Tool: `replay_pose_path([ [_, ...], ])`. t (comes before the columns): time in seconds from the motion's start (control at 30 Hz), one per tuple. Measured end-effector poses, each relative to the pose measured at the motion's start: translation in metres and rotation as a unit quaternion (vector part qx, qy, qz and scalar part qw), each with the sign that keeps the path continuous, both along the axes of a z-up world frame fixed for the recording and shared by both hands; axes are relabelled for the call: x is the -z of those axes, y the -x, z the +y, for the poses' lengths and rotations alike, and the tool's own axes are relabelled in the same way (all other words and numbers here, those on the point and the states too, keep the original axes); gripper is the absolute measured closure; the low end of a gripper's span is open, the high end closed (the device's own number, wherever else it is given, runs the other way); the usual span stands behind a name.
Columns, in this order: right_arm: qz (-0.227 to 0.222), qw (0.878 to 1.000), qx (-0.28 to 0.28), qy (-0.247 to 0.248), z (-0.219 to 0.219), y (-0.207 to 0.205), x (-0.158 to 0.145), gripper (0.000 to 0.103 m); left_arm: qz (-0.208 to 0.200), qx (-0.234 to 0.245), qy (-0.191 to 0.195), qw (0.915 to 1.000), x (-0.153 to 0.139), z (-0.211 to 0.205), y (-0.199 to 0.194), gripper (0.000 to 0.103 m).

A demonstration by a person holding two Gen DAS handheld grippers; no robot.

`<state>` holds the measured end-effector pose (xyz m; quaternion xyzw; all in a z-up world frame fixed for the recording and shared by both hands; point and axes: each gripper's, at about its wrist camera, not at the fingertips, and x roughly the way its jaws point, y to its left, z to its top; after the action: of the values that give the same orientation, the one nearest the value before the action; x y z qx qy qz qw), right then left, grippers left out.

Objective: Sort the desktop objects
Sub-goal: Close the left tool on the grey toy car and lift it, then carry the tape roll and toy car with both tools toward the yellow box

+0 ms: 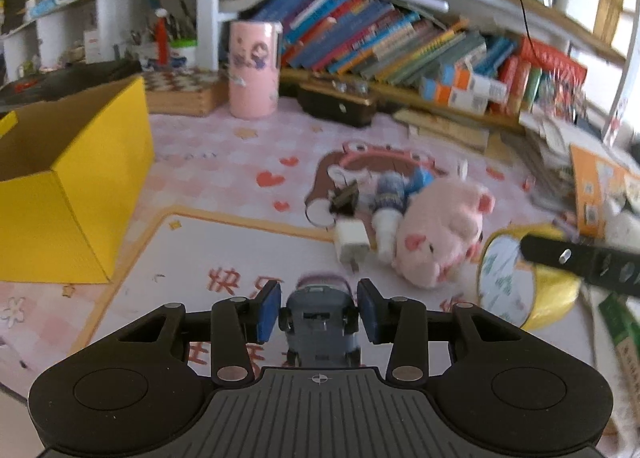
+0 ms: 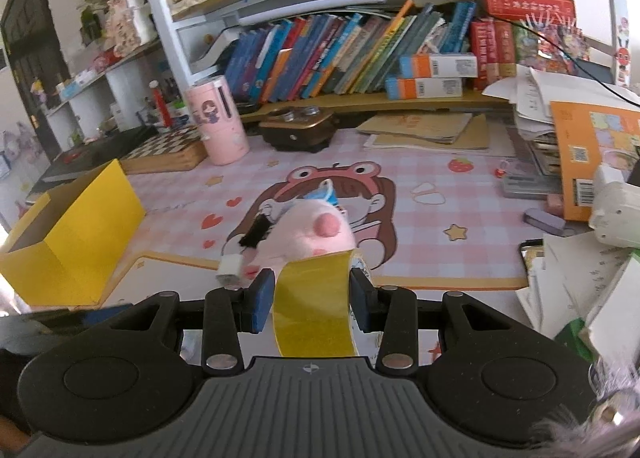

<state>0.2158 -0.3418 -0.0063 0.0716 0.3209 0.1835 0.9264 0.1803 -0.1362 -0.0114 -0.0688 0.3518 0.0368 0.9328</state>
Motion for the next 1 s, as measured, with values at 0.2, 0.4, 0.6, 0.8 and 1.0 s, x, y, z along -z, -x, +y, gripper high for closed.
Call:
replay_pose_path([
  [0.2,-0.007,1.0,-0.014,0.003,0.013,0.007,-0.004,0.066,-0.032,-0.011,0.009,0.9994,-0.019,0.012,0.013,0.063],
  [0.4,-0.016,1.0,-0.018,0.006,0.029,0.018,-0.01,0.066,-0.053,-0.003,0.014,0.9985,-0.03,0.024,0.027,0.063],
  [0.6,-0.027,0.999,-0.017,0.01,0.045,0.03,-0.018,0.066,-0.053,-0.003,0.023,0.9983,-0.028,0.04,0.04,0.063],
  [0.8,-0.032,0.999,-0.016,0.012,0.068,0.044,-0.022,0.066,-0.055,0.006,0.027,0.9981,-0.029,0.06,0.055,0.063],
  [1.0,-0.033,0.999,-0.02,0.016,0.096,0.061,-0.025,0.066,-0.059,0.007,0.033,0.9977,-0.029,0.086,0.073,0.063],
])
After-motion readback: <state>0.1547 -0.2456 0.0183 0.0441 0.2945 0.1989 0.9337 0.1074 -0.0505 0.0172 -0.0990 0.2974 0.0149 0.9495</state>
